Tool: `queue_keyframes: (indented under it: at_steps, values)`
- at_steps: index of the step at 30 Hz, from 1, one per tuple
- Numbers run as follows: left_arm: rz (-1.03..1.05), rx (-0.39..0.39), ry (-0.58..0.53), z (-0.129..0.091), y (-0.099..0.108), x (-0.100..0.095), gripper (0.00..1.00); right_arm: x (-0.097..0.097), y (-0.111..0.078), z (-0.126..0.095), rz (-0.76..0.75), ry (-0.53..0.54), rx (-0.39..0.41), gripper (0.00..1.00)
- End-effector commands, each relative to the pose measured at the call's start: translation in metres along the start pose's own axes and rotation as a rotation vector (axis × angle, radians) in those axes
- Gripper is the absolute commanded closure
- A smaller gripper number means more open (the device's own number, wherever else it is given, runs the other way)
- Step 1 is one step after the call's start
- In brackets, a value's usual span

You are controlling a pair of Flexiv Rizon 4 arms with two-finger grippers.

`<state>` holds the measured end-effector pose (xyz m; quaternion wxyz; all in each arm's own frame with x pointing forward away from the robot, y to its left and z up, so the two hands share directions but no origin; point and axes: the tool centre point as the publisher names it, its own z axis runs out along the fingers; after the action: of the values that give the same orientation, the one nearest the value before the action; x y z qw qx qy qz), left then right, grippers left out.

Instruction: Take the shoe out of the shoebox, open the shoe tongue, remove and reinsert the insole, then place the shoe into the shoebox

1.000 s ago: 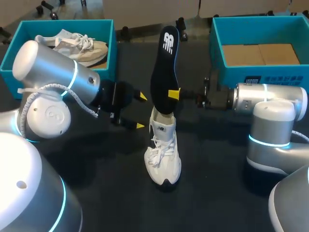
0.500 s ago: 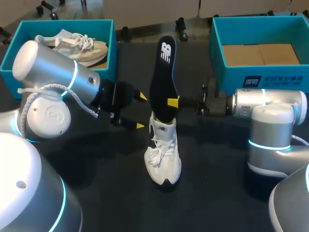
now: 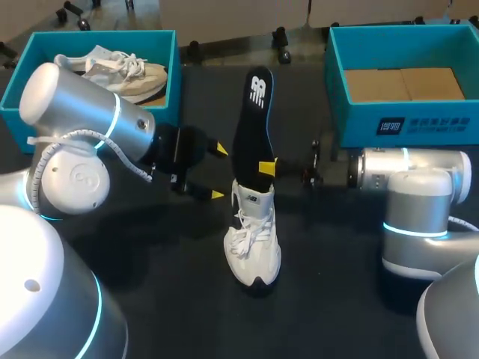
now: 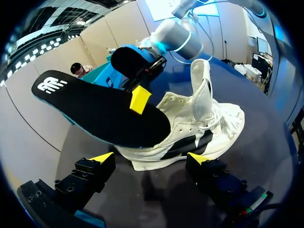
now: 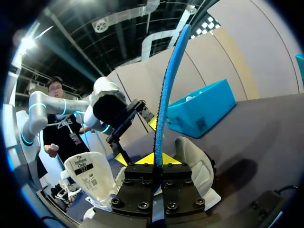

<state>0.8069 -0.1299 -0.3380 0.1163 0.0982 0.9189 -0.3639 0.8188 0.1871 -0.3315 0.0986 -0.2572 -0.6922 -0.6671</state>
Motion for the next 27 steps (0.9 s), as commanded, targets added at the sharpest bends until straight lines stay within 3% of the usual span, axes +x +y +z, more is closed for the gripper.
queue_keyframes:
  at_steps: [1,12,27]
  values:
    - [0.0,-0.005,0.001,0.001,-0.001,0.0,0.0,-0.002,-0.012,0.008,0.006,-0.004,-0.007,1.0]
    - [0.0,-0.005,0.001,0.001,-0.001,0.0,0.0,0.006,-0.03,0.006,0.026,-0.011,-0.015,1.0]
    - [0.0,-0.005,0.001,0.001,-0.001,0.0,0.0,0.013,-0.015,-0.003,-0.033,0.023,0.063,1.0]
